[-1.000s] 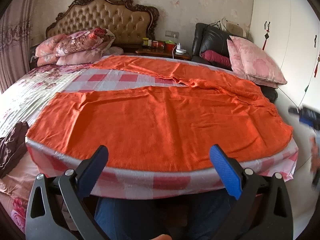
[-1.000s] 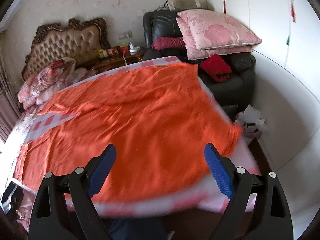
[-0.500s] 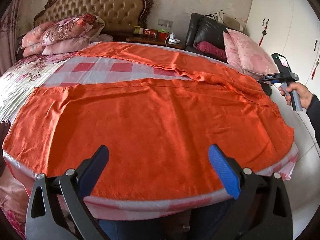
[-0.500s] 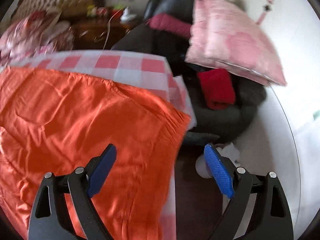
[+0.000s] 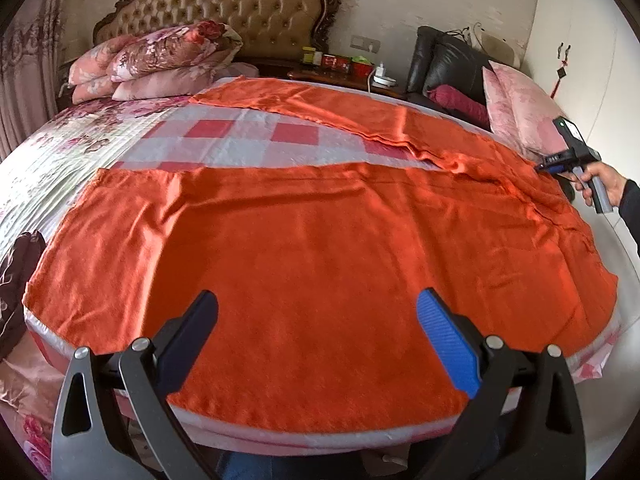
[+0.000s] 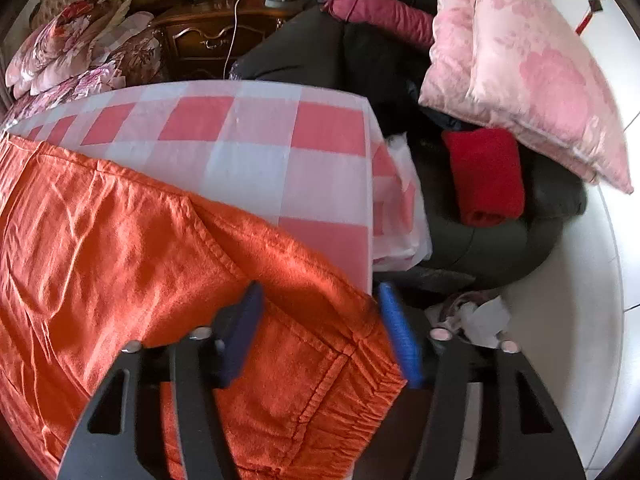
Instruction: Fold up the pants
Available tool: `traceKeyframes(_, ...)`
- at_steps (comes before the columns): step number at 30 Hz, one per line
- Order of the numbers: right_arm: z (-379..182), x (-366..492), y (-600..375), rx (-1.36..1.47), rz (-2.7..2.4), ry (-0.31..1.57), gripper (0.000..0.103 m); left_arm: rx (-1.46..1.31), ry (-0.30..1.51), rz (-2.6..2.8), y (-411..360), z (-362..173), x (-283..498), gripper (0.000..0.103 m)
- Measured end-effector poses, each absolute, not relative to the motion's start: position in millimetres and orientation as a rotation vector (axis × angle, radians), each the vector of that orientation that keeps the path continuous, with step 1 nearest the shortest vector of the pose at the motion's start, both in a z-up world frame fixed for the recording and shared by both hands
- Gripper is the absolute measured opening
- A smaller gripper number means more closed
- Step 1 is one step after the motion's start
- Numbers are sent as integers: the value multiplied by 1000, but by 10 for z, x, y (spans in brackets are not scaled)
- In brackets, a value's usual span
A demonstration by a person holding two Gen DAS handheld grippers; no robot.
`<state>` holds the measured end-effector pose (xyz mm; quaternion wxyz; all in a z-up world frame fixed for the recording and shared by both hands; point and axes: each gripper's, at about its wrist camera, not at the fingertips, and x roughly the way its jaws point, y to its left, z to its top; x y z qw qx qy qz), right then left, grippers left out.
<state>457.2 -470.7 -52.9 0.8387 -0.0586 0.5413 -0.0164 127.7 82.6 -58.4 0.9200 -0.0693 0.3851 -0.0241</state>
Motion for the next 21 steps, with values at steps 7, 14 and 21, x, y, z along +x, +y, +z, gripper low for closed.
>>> traceKeyframes(7, -188, 4245, -4662, -121, -46, 995, 7, -139, 756, -67, 858, -441, 1465, 99)
traceKeyframes(14, 477, 3172, -4245, -162, -3, 716, 6, -272, 732, -150, 993, -116, 2044, 99)
traceKeyframes(21, 518, 1936, -3886, -85, 90, 619, 6, -680, 826, -390, 1222, -51, 3303, 98)
